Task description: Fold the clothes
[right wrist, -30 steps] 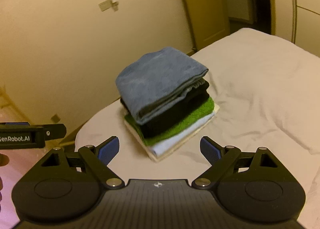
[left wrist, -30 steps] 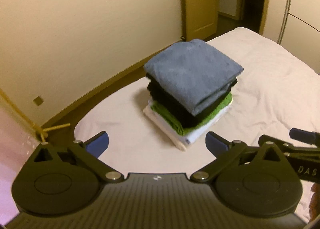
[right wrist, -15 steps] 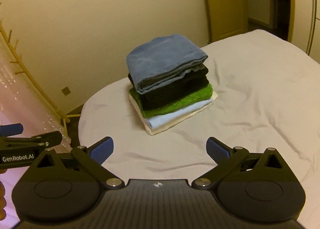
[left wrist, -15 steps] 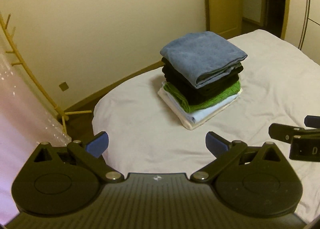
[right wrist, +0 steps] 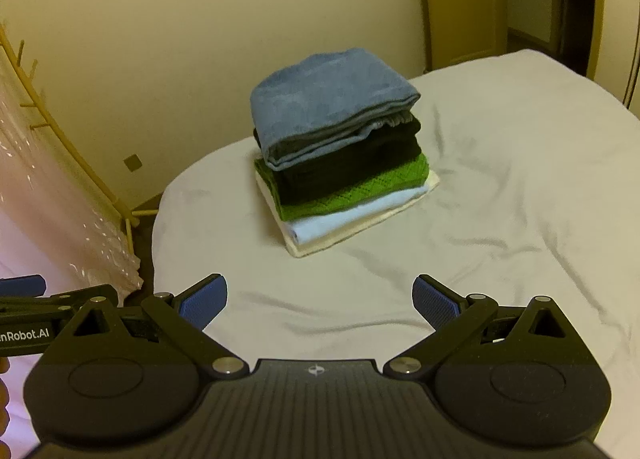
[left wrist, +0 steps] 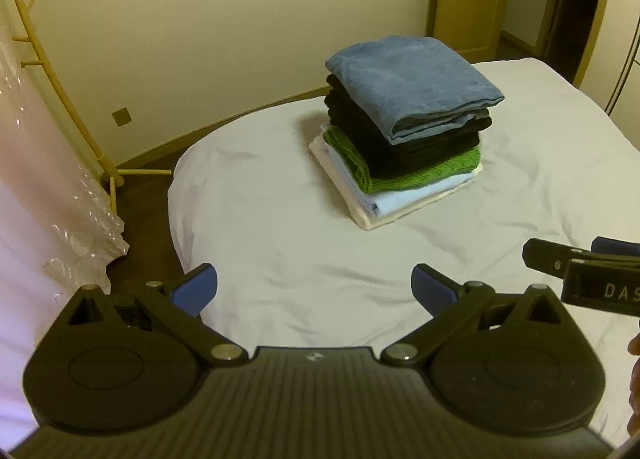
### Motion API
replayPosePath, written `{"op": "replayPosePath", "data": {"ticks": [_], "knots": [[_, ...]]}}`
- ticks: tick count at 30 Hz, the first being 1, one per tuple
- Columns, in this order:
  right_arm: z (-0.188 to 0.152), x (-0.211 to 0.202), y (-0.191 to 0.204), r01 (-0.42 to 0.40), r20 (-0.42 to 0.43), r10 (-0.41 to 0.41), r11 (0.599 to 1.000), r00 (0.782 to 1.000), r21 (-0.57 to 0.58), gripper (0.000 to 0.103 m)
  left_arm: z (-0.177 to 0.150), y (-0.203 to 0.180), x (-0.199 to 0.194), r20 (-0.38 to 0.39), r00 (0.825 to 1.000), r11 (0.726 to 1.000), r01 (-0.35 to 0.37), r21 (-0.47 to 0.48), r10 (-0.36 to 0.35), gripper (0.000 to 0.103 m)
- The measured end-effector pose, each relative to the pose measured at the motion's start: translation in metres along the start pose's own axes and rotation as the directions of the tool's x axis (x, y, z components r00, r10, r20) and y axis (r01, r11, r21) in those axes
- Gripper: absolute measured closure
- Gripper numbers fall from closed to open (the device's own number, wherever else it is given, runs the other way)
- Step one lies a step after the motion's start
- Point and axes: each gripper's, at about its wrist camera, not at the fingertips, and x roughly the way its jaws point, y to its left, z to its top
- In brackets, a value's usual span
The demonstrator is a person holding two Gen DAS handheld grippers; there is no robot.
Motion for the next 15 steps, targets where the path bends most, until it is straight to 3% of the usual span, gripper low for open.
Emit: {"op": "replayPosePath", "data": {"ticks": [15], "knots": [[0.014, 0.037, -0.03, 0.045, -0.052, -0.043, 0.998, 0.998, 0.038, 0.001, 0.018, -0.025, 0.053, -0.089, 0.996, 0.999, 0.035, 0.032, -0.032, 0.001]]}}
